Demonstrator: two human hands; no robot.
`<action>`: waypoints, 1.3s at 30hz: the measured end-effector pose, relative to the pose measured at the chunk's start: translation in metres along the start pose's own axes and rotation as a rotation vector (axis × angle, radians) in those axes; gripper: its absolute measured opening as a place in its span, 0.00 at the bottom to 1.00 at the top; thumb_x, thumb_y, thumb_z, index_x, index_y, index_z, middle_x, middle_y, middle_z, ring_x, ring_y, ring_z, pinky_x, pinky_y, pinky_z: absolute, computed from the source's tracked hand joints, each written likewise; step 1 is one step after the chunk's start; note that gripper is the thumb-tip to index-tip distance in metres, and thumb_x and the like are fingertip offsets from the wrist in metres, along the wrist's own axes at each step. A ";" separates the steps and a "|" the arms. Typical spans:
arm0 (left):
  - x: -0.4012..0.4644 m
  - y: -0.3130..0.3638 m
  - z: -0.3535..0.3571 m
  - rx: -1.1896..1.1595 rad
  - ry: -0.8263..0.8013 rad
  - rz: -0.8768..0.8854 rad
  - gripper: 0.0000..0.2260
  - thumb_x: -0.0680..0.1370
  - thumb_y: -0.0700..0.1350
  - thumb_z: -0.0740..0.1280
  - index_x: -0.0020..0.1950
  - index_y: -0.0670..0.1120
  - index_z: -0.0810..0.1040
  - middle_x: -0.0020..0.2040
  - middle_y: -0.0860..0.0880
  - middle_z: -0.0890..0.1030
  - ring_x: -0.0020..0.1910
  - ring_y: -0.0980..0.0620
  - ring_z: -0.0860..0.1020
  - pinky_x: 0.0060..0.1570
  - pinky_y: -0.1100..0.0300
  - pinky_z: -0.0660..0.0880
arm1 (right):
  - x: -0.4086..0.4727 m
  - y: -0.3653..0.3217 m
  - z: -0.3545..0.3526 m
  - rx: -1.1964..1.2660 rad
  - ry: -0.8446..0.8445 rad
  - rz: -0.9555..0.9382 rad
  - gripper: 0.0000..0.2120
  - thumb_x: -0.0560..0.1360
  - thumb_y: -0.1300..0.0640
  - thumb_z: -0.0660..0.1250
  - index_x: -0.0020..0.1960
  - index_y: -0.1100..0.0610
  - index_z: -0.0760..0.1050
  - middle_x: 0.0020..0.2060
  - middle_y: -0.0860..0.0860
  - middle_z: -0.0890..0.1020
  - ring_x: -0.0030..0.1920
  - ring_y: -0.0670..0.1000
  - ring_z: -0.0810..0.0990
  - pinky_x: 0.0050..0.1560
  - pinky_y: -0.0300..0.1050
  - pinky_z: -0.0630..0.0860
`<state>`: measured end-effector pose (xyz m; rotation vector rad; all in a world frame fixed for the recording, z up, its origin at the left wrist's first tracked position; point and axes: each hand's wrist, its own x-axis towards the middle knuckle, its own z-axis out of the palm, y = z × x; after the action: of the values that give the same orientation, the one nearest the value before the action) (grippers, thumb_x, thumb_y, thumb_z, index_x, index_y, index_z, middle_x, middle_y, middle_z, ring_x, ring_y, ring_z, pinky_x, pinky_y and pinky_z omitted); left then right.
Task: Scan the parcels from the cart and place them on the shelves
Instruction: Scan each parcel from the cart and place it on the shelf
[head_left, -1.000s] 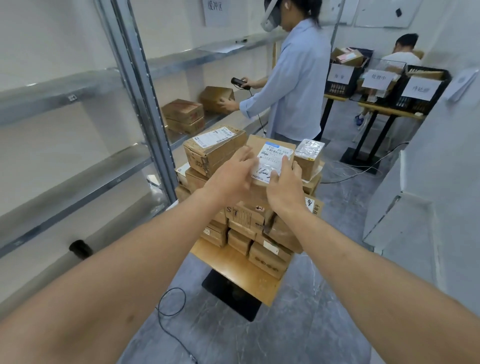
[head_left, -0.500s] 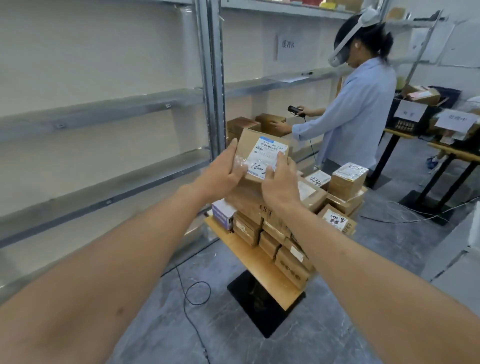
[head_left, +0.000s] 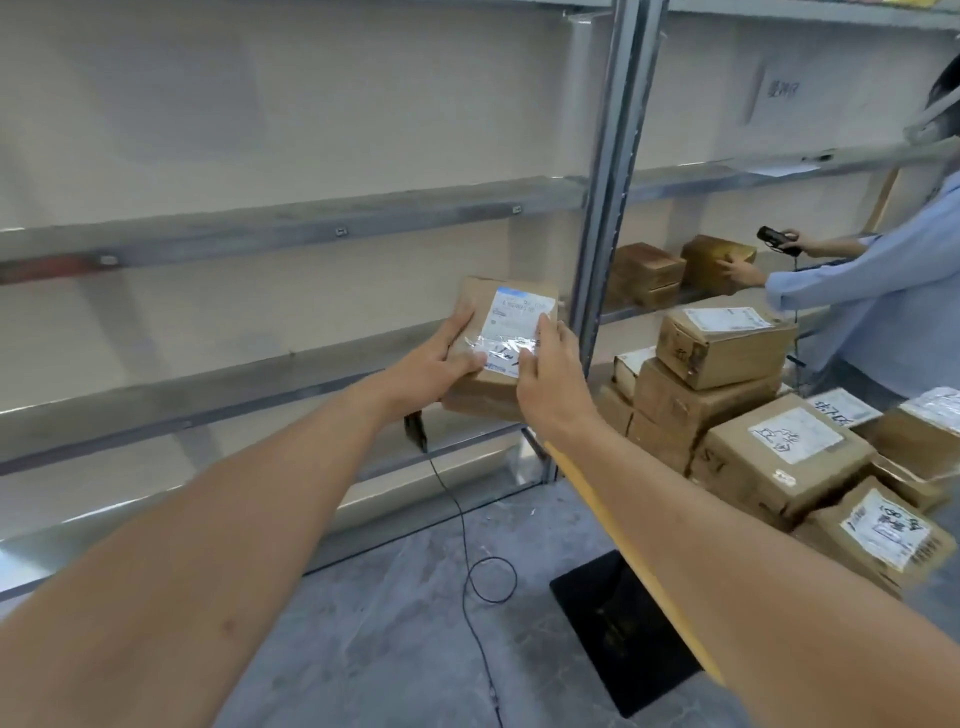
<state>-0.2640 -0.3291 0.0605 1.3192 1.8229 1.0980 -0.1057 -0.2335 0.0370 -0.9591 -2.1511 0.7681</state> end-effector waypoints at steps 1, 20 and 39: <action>0.000 -0.014 -0.013 -0.004 0.003 -0.004 0.33 0.86 0.49 0.65 0.85 0.63 0.50 0.74 0.62 0.64 0.65 0.64 0.74 0.67 0.62 0.70 | 0.004 -0.004 0.018 0.005 -0.025 -0.004 0.22 0.86 0.56 0.55 0.80 0.58 0.60 0.75 0.56 0.64 0.69 0.56 0.70 0.71 0.57 0.72; -0.013 -0.239 -0.144 0.065 0.131 -0.322 0.34 0.84 0.55 0.66 0.82 0.71 0.48 0.74 0.55 0.73 0.70 0.51 0.74 0.70 0.56 0.68 | 0.054 -0.027 0.233 -0.495 -0.421 -0.067 0.22 0.86 0.42 0.55 0.72 0.53 0.71 0.67 0.56 0.76 0.64 0.61 0.77 0.64 0.60 0.73; 0.115 -0.410 -0.109 -0.163 0.233 -0.589 0.33 0.79 0.58 0.67 0.71 0.85 0.51 0.77 0.63 0.71 0.76 0.54 0.70 0.79 0.47 0.63 | 0.193 0.124 0.405 -0.558 -0.736 -0.039 0.24 0.86 0.42 0.51 0.74 0.55 0.71 0.72 0.56 0.74 0.70 0.60 0.73 0.73 0.60 0.67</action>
<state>-0.5682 -0.3102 -0.2569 0.5137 2.0502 1.0638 -0.4582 -0.1094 -0.2399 -0.9880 -3.1285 0.5517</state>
